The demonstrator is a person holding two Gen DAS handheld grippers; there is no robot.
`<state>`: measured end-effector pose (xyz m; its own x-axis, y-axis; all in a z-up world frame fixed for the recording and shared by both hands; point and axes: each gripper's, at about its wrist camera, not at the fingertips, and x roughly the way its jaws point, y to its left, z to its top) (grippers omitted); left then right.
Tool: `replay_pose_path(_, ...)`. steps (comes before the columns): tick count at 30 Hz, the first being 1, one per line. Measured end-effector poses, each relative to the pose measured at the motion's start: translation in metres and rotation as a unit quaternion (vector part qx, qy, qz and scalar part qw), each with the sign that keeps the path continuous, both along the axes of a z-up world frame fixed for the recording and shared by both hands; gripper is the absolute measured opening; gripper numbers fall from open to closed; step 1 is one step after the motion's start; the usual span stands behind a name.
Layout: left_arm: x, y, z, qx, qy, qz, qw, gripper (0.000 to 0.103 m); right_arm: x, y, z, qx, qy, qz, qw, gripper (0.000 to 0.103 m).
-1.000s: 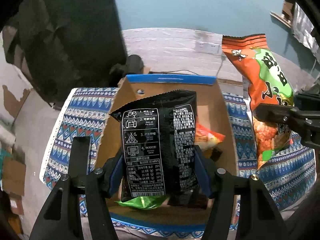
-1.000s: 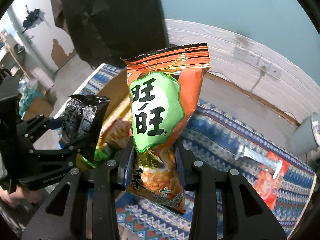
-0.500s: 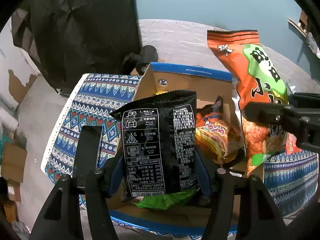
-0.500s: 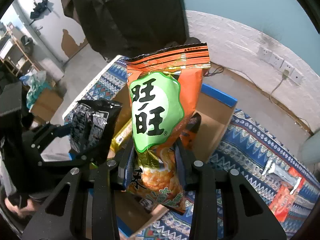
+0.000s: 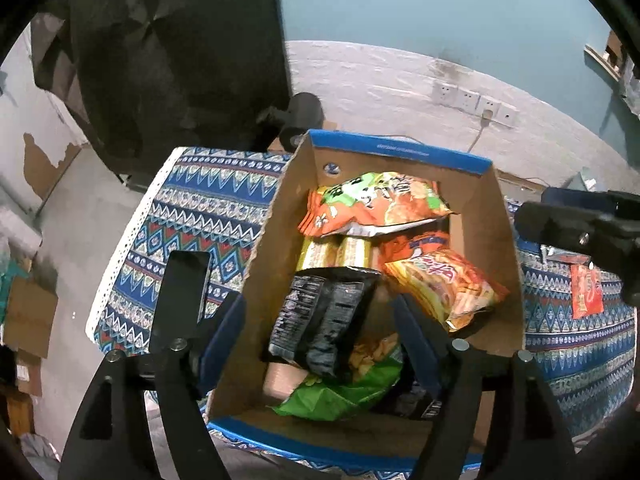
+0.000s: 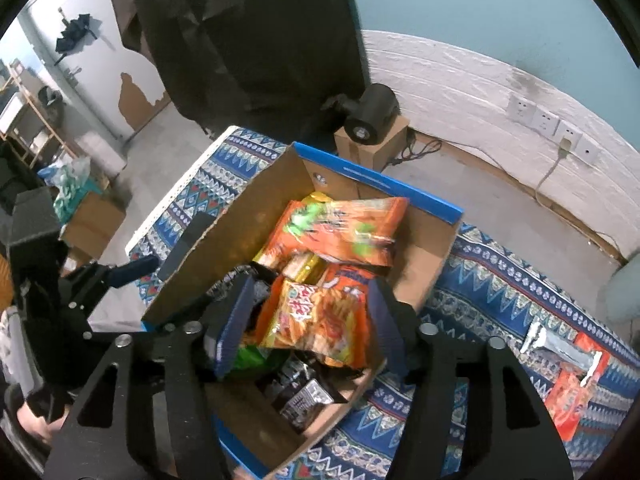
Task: Organize snacks
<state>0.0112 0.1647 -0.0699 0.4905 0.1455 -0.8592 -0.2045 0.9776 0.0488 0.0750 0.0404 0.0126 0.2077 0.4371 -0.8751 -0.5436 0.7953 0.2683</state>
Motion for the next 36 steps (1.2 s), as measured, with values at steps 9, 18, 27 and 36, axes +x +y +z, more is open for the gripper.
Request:
replay_pose_path(9, 0.005, -0.028, 0.005, 0.016, -0.007, -0.031, 0.9994, 0.079, -0.003, -0.028, 0.003, -0.012, -0.006, -0.014, 1.000, 0.065)
replay_pose_path(18, 0.008, -0.060, 0.006, 0.030, -0.011, -0.065, 0.9974, 0.079, -0.004, -0.069, 0.005, -0.015, -0.004, -0.046, 0.999, 0.068)
replay_pose_path(27, 0.010, -0.098, 0.015, 0.045, -0.016, -0.101, 0.9937, 0.079, -0.010, -0.112, 0.006, -0.025, -0.006, -0.070, 0.997, 0.071)
replay_pose_path(36, 0.012, -0.140, 0.019, 0.064, -0.021, -0.141, 0.9877, 0.080, -0.016, -0.153, 0.007, -0.028, -0.007, -0.100, 0.995, 0.075)
